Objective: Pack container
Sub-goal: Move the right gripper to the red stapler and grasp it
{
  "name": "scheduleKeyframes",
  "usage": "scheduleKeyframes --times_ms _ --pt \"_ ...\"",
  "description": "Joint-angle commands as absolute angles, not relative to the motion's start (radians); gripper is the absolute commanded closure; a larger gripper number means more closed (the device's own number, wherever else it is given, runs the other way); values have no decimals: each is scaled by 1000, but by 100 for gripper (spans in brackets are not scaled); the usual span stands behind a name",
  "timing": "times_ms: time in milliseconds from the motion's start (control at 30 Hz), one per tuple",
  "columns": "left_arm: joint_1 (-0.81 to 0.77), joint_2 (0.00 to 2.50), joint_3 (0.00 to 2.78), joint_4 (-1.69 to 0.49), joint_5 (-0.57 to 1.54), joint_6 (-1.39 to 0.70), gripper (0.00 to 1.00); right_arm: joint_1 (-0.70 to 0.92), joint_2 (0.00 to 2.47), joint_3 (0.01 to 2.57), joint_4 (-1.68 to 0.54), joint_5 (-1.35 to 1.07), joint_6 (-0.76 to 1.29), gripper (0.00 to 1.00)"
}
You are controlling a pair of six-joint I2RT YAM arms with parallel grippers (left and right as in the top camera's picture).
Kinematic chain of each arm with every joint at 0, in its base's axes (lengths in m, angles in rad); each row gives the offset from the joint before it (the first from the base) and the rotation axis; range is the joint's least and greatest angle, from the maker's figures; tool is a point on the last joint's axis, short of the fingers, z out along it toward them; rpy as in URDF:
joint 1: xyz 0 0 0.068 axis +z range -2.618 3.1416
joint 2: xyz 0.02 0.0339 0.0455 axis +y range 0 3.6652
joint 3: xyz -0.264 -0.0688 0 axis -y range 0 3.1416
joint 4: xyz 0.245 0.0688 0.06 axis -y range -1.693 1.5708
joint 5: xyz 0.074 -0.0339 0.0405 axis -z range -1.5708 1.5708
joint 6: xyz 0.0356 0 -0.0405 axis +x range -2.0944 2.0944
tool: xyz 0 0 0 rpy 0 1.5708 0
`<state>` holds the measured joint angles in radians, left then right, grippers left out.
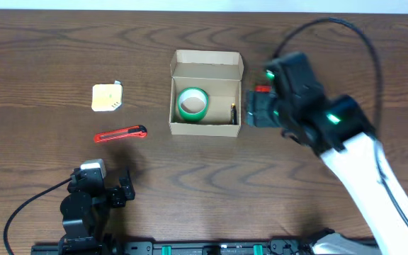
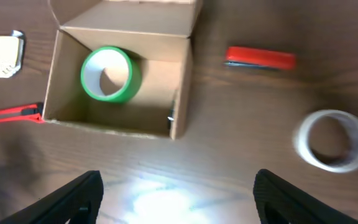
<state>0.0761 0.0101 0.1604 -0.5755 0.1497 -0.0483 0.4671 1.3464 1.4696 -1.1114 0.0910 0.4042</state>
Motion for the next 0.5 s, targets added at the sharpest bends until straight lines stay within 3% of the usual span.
scheduleKeyframes --times_ms 0,467 --pt "80 4 152 -574 142 -37 5 422 1279 1479 -1164 154 336 19" --pt "80 4 152 -574 142 -37 5 236 1144 1476 -1200 103 -59 12"
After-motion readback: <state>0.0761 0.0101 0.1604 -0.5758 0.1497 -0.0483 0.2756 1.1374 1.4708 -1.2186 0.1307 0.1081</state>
